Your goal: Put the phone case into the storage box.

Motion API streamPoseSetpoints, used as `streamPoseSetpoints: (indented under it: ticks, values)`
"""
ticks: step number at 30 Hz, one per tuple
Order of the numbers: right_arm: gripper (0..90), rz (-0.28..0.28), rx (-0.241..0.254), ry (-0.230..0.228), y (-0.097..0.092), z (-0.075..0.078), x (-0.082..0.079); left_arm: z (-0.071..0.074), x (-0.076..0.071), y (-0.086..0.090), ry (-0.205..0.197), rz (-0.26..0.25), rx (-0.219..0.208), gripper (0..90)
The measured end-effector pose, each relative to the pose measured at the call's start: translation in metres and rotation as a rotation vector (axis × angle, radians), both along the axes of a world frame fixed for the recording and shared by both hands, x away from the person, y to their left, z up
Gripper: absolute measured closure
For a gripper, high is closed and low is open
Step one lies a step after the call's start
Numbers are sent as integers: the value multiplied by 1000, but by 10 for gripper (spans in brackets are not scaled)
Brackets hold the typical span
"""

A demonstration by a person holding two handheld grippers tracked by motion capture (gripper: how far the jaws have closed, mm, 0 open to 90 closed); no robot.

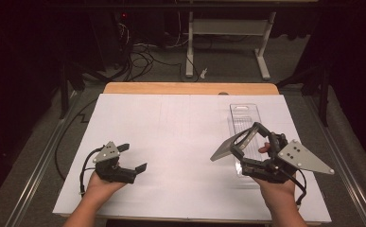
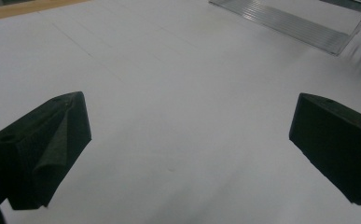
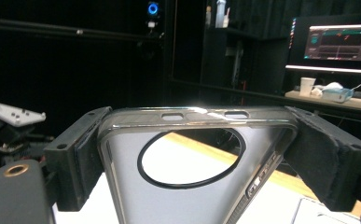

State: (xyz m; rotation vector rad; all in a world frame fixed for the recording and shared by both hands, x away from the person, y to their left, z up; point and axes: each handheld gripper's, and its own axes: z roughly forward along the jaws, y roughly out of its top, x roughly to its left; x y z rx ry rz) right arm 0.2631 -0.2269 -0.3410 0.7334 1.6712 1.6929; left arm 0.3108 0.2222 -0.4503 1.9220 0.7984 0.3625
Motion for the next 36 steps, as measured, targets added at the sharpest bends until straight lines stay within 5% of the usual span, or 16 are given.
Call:
streamPoseSetpoints:
  ticks: [20,36]
  values:
    - [132,-142,35,-40,-33,16,-4,2,0,3,-2,10,-40,1]
    - [132,-278,40,-4,-55,10,4,2,0,4,-8,23,-42,1]
